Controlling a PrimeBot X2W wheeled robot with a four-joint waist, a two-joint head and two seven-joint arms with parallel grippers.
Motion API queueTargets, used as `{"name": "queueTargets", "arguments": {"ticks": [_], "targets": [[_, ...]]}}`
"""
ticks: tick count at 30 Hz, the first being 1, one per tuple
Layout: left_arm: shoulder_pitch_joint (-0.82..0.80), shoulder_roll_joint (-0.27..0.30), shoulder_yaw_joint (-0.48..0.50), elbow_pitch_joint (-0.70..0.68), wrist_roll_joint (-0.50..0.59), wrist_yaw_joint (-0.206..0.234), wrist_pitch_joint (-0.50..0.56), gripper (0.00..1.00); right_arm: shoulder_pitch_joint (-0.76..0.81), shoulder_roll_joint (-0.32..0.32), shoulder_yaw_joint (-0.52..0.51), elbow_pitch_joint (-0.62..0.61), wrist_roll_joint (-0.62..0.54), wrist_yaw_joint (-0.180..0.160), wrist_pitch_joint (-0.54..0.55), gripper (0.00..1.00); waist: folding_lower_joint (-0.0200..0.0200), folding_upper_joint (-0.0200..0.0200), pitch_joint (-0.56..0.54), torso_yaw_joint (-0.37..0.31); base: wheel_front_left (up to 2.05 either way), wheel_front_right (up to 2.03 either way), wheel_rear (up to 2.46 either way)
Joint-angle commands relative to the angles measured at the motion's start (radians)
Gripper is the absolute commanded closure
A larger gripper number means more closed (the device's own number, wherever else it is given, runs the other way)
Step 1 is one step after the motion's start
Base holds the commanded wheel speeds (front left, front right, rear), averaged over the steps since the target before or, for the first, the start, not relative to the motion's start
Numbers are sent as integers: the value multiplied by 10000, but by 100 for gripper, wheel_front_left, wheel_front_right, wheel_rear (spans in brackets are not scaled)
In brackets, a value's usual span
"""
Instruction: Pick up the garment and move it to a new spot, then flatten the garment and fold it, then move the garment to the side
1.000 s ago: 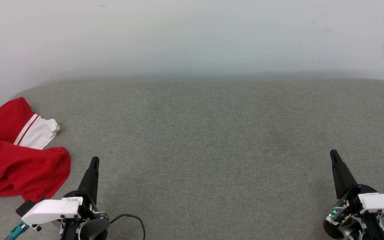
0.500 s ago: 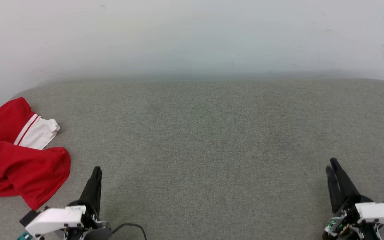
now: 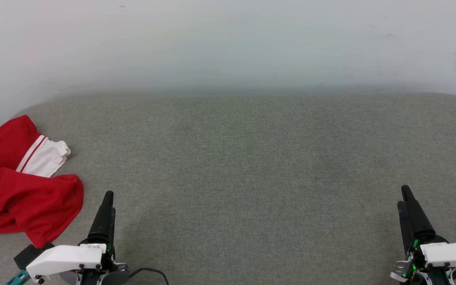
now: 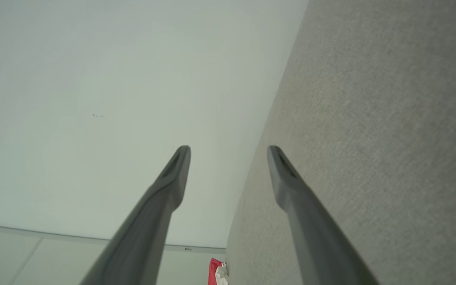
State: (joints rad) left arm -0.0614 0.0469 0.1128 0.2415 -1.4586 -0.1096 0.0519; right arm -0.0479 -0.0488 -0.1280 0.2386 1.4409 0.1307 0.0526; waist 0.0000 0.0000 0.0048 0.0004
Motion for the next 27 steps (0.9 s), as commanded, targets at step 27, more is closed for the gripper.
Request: {"name": "queueTargets", "arguments": {"ticks": [27], "targets": [[58,26,-752,-1243,5702,1355,-1141,0,315,-23,460,-1393,-6035,0,-1136,0,0,0,2,47,0,0,0]]}}
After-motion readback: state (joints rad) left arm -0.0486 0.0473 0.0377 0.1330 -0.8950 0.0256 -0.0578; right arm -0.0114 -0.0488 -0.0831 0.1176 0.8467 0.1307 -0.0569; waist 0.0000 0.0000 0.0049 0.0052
